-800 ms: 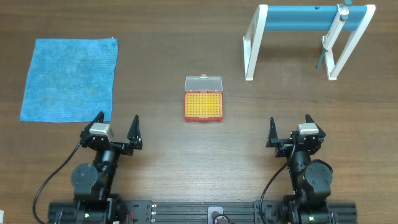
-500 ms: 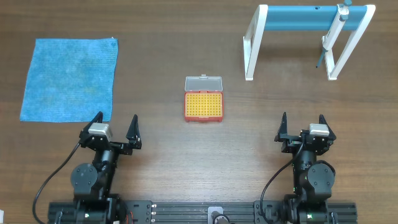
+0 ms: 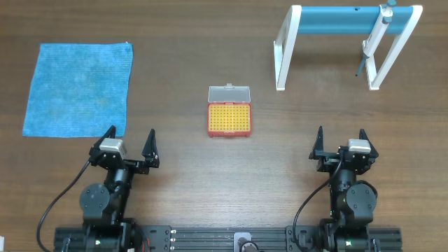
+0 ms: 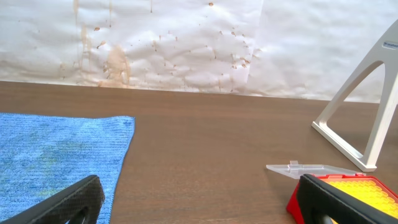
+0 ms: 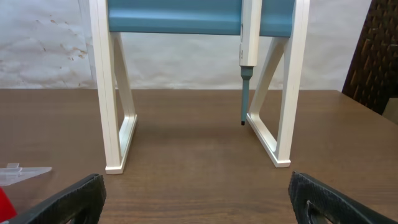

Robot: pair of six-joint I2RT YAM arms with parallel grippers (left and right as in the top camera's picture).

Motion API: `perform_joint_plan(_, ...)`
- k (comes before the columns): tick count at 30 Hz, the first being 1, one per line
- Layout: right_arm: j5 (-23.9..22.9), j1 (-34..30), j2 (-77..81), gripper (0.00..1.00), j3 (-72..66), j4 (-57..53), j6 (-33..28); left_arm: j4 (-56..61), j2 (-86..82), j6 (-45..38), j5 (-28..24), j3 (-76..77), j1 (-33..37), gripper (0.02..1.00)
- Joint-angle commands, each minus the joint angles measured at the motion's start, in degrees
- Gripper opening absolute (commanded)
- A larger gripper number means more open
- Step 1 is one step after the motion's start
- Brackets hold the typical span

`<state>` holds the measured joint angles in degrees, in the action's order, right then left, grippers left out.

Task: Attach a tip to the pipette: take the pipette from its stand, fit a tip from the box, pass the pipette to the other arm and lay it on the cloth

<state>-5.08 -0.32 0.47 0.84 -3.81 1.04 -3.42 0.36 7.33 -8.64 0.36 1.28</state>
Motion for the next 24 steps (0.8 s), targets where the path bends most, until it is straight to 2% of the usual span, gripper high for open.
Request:
perform_joint_plan(1,-0.92,-0.2,-0.42,0.963,-0.59,0.28,0.63,-0.31,-0.15,-0.94,-1.07,-0.04,0.22,0.998)
perform_joint_plan(18,-0.9,-0.44,0.52,0.963,-0.55,1.01,0.66,-0.31,-0.15,-0.94,-1.07,-0.04,0.22,0.998)
perform_joint_plan(20,-0.37,-1.14,7.8,0.963,2.12,1.57,0.66,-0.31,-0.15,-0.94,-1.07,-0.04,0.22,1.0)
perform_joint_plan(24,-4.35,-1.18,32.79,0.965,16.96,2.82,-1.03,-0.31,-0.15,-0.94,-1.07,-0.04,0.22,0.998)
